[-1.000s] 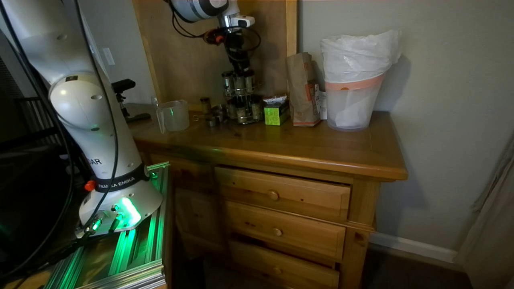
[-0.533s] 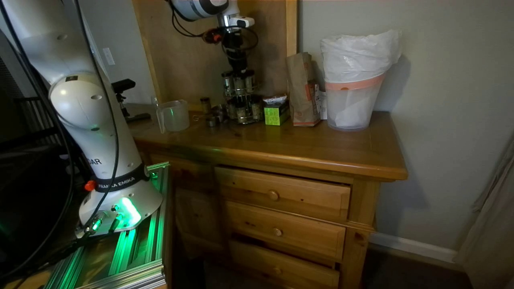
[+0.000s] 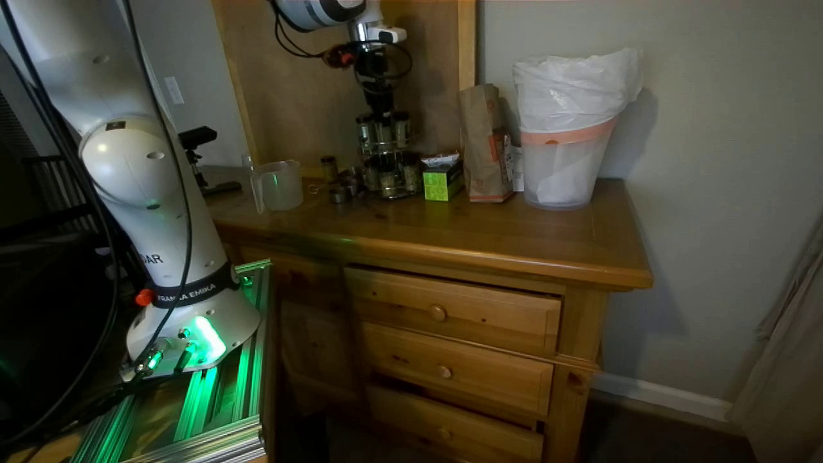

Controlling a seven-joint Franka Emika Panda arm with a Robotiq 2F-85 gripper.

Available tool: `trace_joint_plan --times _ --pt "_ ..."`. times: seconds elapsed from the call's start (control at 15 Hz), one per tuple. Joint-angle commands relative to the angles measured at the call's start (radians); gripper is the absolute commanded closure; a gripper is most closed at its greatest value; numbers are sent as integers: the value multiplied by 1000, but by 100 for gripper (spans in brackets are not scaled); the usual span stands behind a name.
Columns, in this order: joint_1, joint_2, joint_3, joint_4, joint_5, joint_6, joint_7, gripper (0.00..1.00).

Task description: Remove one container from the seasoning rack and put it on the table

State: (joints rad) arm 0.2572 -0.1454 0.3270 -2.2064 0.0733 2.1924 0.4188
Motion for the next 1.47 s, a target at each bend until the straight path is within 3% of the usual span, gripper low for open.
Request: trace_joint_plan --times 0.0,0.33,0.67,1.07,1.4 --pt "14 -35 -6 61 39 -85 -28 75" --pt "-1 -131 -25 122 61 -229 -25 75" --pt "-98 -220 -90 102 34 -276 70 75" --pt "-206 -145 -177 22 42 -147 57 75" --pt "-228 43 -212 17 29 -9 50 75"
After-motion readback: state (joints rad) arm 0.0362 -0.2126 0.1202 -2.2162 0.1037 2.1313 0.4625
